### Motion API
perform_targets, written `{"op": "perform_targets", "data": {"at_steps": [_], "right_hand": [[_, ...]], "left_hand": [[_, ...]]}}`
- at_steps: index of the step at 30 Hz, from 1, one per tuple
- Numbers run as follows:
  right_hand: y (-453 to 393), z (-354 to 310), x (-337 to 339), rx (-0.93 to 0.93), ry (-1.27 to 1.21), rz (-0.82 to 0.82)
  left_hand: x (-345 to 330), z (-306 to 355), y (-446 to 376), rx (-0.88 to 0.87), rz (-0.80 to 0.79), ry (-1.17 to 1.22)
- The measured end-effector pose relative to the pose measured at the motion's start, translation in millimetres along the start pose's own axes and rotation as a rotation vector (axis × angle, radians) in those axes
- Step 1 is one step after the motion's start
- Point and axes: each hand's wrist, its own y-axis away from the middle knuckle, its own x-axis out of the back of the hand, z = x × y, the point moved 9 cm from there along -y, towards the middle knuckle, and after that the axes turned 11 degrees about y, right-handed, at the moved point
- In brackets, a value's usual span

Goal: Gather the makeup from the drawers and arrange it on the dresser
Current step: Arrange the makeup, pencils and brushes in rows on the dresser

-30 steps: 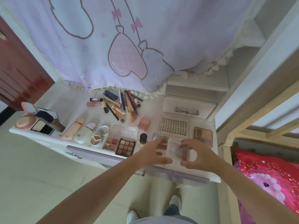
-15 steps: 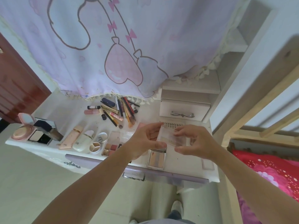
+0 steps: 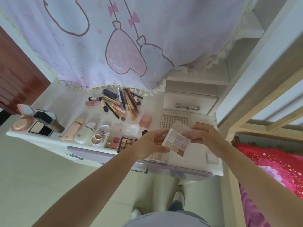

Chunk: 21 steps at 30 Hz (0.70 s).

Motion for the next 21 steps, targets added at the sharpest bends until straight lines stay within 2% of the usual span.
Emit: {"op": "perform_targets", "data": {"at_steps": [3,5,8,10,14,21], "right_hand": [[-7,28,4,-0.156,-0.245,0.010],[-12,46,5,-0.241,-0.270,0.005],[-22,74,15,-0.375,-0.280,0.083],[-26,88,21,-0.433,-0.215,0.139],[-38,109,21,-0.421,-0.039,0.122],[-58,144,8,-0.461,0.144,-0.006]], "left_hand": [[2,-18,-7,0.039,0.065,-0.047],[1,-29,-13,0.055,0.101,-0.052],[-1,-44,-22,0.058,0.175,-0.028],[-2,-55,-29,0.071,0.245,-0.005],[-3,-76,-43,0.136,0.352,-0.092],[-3,-111,-45,0.230,0.447,-0.351]]}}
